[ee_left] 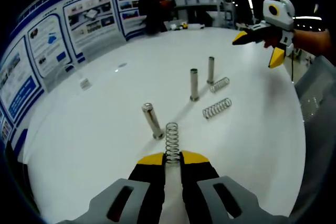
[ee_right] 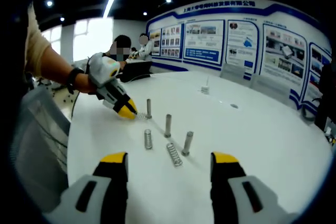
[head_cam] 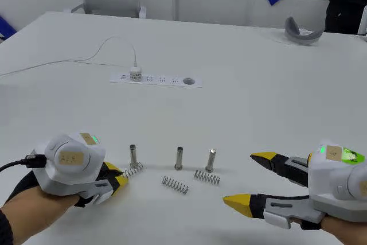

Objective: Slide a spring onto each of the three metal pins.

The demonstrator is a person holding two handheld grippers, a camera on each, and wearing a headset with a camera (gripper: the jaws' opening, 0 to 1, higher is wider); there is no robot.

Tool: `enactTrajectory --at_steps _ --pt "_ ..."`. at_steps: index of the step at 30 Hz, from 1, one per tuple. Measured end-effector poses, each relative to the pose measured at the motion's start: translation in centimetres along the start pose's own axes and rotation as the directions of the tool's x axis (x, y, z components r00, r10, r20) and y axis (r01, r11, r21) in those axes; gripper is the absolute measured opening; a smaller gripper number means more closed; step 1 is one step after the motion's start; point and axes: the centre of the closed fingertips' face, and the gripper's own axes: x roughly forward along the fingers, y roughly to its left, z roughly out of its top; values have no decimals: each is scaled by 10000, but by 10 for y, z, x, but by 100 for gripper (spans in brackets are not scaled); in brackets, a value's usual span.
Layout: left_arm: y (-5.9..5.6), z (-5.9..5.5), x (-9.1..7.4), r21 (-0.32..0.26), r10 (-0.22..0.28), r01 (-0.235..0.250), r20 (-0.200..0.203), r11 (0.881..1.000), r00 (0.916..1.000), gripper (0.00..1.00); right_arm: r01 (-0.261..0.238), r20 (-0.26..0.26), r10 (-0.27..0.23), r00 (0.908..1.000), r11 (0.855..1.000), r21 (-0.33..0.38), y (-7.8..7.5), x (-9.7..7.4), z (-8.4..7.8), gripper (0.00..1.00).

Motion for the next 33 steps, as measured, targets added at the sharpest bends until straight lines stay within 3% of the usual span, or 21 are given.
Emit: enactTrajectory --at_steps 9,17,33 --pt "-16 9 -13 145 -260 253 451 9996 9986 10 -305 -83 304 9995 9994 -135 8 2 6 59" --pt "-32 21 -20 429 -631 594 912 9973 9938 10 -1050 -198 1045 9943 9941 -284 26 14 12 50" --pt "-62 36 -29 1134 -1516 1350 1531 9843 9765 10 -2467 -411 2436 9690 9628 -1101 53 44 30 35"
